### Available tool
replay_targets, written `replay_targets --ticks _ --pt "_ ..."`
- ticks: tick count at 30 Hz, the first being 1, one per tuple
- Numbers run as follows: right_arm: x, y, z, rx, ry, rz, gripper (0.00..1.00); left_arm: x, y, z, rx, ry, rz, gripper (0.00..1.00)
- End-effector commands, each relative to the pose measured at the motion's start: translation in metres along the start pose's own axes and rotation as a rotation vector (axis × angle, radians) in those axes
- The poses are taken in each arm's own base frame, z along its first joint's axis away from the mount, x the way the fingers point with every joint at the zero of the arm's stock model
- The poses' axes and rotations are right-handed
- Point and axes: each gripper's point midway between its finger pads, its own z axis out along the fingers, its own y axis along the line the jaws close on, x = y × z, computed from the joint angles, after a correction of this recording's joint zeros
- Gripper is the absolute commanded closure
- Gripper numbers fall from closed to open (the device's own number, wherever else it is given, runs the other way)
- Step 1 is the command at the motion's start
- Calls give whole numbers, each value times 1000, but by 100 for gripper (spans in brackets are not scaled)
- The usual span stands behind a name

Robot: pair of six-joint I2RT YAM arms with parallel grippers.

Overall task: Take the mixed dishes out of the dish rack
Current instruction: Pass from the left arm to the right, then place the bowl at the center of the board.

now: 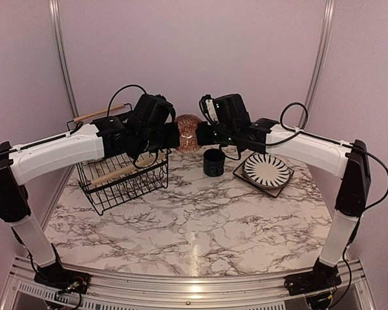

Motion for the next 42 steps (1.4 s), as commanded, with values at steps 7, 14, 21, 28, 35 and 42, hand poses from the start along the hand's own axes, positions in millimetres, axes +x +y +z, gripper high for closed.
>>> replay_targets --ticks 7,14,21,28,35,42 --pt "13 -53 -34 -29 56 83 100 -23 -13 -44 149 -35 69 18" --pt "89 -101 -56 8 293 102 100 -7 -6 -63 250 -49 -11 11" --pt "147 -138 -40 9 515 210 100 -7 -8 -64 278 -65 -72 8" --pt "183 -154 -26 -15 645 270 100 -37 -8 -74 271 -155 -94 8" --pt "216 -175 -23 69 755 221 100 -38 19 -85 190 -193 -118 7" --pt "220 -182 -11 81 773 194 100 -48 30 -90 146 -246 -131 7"
